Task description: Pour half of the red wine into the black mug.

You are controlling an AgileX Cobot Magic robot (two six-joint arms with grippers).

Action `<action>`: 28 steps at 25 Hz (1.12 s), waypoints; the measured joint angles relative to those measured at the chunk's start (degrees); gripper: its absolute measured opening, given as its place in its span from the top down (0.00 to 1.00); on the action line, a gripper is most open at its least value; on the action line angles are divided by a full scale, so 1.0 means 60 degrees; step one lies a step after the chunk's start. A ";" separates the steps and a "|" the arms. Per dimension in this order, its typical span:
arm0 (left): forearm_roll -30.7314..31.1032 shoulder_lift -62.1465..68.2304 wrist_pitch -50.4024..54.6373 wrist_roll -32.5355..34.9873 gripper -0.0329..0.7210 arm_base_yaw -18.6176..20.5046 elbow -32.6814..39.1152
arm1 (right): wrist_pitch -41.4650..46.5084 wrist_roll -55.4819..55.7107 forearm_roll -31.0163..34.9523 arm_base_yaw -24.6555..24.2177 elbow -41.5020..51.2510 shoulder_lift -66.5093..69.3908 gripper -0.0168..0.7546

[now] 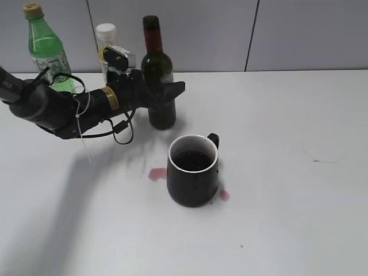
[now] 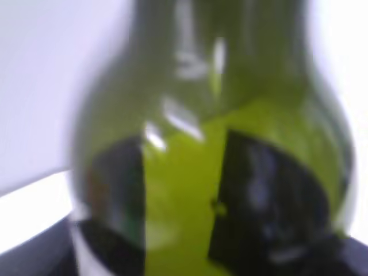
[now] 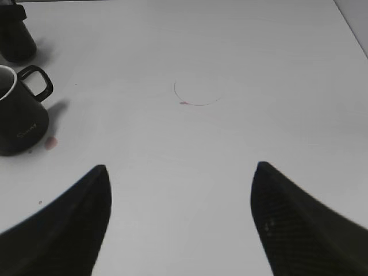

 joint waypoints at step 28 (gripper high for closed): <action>0.1894 -0.3948 0.1534 -0.1541 0.17 0.0320 -0.0104 | 0.0000 0.0000 0.0000 0.0000 0.0000 0.0000 0.24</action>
